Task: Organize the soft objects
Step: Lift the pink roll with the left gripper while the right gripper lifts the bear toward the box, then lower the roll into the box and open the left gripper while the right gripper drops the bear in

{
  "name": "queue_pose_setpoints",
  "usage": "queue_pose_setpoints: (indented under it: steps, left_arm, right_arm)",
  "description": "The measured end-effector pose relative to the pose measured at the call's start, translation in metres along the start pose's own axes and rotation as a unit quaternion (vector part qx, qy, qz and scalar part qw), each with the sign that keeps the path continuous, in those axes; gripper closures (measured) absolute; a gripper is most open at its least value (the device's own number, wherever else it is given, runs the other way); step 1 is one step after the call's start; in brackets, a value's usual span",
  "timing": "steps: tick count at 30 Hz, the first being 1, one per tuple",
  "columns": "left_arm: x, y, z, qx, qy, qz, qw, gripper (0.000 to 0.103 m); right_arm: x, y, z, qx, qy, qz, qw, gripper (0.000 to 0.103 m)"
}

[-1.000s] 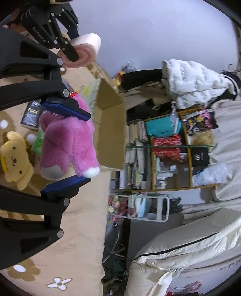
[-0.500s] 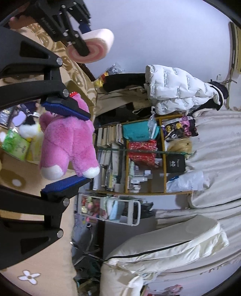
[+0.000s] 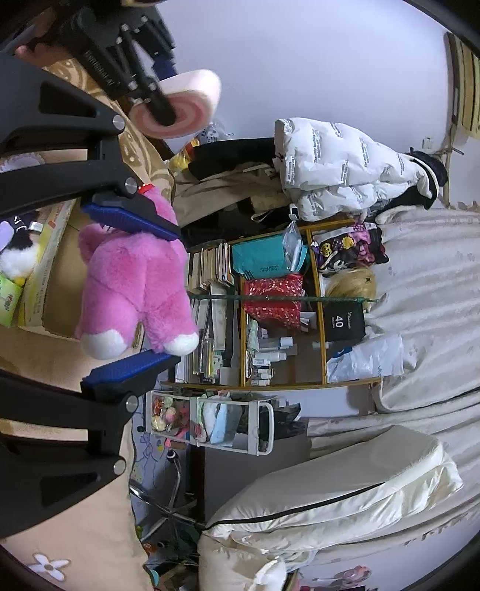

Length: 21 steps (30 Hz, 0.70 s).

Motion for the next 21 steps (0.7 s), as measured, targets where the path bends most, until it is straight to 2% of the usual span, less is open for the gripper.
queue_pose_setpoints:
  steps: [6,14,21]
  left_arm:
    - [0.002,0.021,-0.021,-0.018,-0.008,-0.010,0.9998,0.064]
    - [0.011,0.041,-0.046,-0.039,-0.008,-0.027,0.9988,0.063]
    - [0.023,0.057,-0.065,-0.065,-0.007,-0.047,0.9968,0.063]
  right_arm:
    - [0.006,0.018,-0.021,-0.016,0.033,0.003,0.999,0.040]
    - [0.007,0.037,-0.054,-0.048,0.024,0.013,0.998,0.040]
    - [0.009,0.048,-0.068,-0.059,0.023,0.022,0.998,0.039]
Point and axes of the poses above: each gripper's, at about its wrist camera, not at the fingertips, and y roughly the way its jaws point, x to its right, z to its top, the point moved 4 cm from there along y, roughly the way its jaws point, and after that the axes turned 15 degrees about x, right-handed, at the moved point
